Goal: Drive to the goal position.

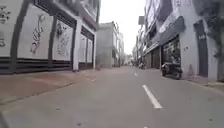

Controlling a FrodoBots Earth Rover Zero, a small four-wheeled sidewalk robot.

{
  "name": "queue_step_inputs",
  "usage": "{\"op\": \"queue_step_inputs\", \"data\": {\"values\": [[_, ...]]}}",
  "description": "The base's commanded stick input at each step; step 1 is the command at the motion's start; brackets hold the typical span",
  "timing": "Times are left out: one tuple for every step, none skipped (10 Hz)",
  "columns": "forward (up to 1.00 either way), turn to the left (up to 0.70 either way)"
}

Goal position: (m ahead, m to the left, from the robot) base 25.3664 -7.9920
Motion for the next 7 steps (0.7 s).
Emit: {"op": "queue_step_inputs", "data": {"values": [[0.85, -0.14], [0.85, -0.15], [0.85, -0.11], [0.85, -0.1], [0.85, -0.22], [0.85, -0.34], [0.85, -0.34]]}}
